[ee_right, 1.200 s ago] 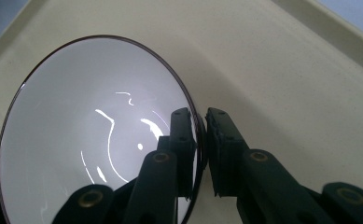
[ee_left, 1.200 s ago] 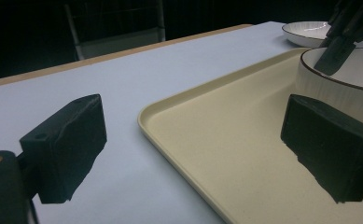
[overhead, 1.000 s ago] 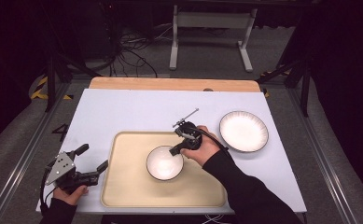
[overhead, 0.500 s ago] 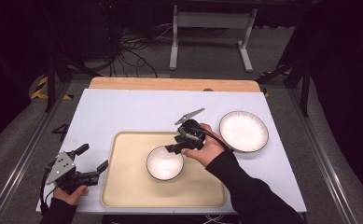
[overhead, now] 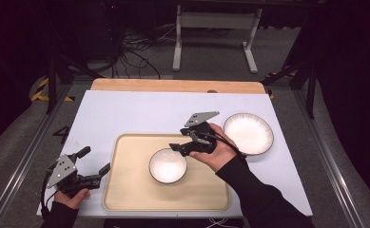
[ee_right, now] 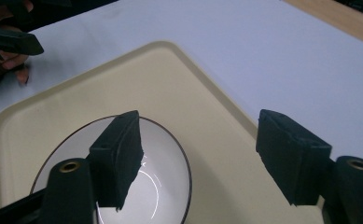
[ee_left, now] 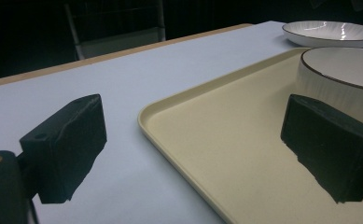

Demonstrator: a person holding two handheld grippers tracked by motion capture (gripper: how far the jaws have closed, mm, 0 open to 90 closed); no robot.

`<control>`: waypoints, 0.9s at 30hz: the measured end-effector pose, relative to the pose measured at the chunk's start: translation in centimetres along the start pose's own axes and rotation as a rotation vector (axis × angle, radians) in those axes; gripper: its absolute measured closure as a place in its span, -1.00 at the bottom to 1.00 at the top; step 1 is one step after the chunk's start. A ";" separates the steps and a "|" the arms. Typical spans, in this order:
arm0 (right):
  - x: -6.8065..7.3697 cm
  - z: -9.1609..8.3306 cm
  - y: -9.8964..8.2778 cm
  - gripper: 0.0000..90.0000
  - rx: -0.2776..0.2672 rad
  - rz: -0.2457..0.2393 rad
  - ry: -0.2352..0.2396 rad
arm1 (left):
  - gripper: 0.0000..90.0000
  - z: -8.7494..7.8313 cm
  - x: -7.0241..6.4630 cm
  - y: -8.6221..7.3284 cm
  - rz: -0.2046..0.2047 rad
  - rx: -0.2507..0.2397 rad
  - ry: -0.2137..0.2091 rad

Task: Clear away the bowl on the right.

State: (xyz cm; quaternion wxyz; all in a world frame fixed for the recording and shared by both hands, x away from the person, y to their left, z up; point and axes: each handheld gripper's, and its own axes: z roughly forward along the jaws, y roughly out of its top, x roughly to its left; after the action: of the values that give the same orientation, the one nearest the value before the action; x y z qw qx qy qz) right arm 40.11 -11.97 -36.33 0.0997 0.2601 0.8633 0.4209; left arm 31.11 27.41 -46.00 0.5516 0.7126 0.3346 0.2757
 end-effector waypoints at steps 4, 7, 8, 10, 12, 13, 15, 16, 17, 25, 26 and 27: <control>0.1 -0.7 -0.2 -0.37 -0.045 -0.037 -0.018 | -0.83 0.0 0.0 0.0 0.000 -0.001 0.000; 0.2 -1.0 -0.3 -0.39 -0.071 -0.057 -0.023 | -0.83 0.0 0.0 0.0 -0.001 0.000 0.000; 0.3 -1.2 -0.4 -0.40 -0.093 -0.071 -0.027 | -0.83 0.0 0.0 0.0 0.000 0.000 0.000; 0.3 -1.4 -0.5 -0.41 -0.102 -0.075 -0.026 | -0.83 0.0 0.0 0.0 0.000 0.000 0.000; 0.4 -1.8 -0.6 -0.42 -0.130 -0.085 -0.033 | -0.83 0.0 0.0 0.0 0.000 0.000 0.000; 0.4 -1.8 -0.6 -0.42 -0.130 -0.085 -0.033 | -0.83 0.0 0.0 0.0 0.000 0.000 -0.001; 0.3 -2.2 -0.7 -0.42 -0.143 -0.088 -0.036 | -0.83 0.0 0.0 0.0 0.000 0.000 -0.001; 0.3 -2.3 -0.8 -0.43 -0.144 -0.086 -0.039 | -0.83 0.0 0.0 0.0 0.001 -0.001 -0.001; 0.3 -2.5 -0.9 -0.43 -0.150 -0.088 -0.042 | -0.83 0.0 0.0 0.0 0.002 -0.003 -0.001; 0.1 -3.6 -1.5 -0.49 -0.194 -0.112 -0.054 | -0.83 0.0 0.0 0.0 0.004 -0.001 0.001; 0.1 -3.8 -1.7 -0.49 -0.200 -0.121 -0.058 | -0.83 0.0 0.0 0.0 0.004 0.000 0.001; 0.1 -4.0 -1.8 -0.50 -0.205 -0.125 -0.060 | -0.83 0.0 0.0 0.0 0.004 0.000 0.001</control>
State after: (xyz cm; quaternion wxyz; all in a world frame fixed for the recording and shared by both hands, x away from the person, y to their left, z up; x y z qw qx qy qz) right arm 37.84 -15.56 -35.26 0.1774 0.2065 0.8270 0.4920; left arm 31.13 27.37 -46.01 0.5510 0.7129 0.3335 0.2773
